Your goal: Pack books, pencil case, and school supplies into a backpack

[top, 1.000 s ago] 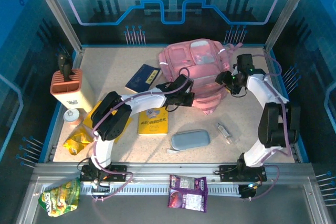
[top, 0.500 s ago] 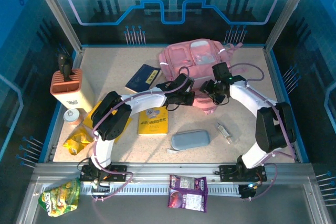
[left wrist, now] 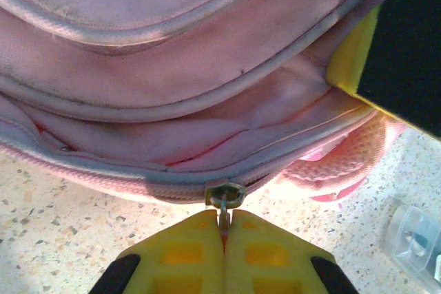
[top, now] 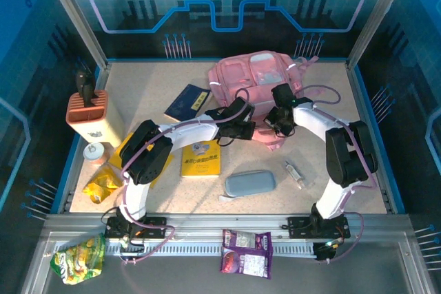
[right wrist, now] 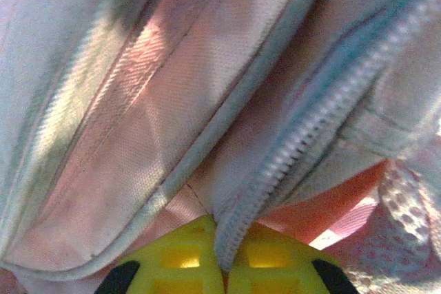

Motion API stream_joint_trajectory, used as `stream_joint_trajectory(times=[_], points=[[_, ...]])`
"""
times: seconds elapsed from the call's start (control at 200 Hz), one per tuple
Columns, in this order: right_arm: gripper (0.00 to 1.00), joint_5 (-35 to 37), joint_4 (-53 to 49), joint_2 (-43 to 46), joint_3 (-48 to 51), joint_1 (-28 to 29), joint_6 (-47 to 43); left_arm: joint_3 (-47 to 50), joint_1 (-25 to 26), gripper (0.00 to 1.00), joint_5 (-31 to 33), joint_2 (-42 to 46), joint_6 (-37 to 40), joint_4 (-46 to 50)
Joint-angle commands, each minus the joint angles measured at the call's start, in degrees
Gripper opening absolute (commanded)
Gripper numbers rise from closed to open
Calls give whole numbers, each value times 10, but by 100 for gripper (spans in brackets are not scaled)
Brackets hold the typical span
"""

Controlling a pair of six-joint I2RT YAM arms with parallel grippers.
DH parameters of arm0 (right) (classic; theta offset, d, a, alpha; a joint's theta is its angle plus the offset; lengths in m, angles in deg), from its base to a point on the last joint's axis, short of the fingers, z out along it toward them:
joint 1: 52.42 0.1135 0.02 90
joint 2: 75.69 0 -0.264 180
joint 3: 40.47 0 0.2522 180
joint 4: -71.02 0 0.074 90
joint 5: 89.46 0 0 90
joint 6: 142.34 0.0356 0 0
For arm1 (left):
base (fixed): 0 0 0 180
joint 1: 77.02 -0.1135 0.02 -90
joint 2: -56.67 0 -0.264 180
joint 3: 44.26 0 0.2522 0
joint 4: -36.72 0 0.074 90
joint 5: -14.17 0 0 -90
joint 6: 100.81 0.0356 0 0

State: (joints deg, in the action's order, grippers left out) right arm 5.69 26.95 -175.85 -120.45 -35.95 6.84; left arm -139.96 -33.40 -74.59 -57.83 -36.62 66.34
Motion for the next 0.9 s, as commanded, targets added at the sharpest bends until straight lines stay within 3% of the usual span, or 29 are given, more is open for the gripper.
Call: stream_joint_trajectory(times=[0.0,0.325,0.585,0.805,0.895], points=[[0,29,-4,31,20,-5,-6,2,-14,0,36,15,38,31],[0,11,1,90,66,-20,-25,53,-112,0,72,26,73,10],[0,-6,10,119,92,-14,-19,-18,-178,0,68,-33,81,-17],[0,-9,15,136,97,12,-2,-100,-205,0,63,-86,89,-2],[0,-3,5,137,91,20,2,-126,-207,0,93,-94,102,17]])
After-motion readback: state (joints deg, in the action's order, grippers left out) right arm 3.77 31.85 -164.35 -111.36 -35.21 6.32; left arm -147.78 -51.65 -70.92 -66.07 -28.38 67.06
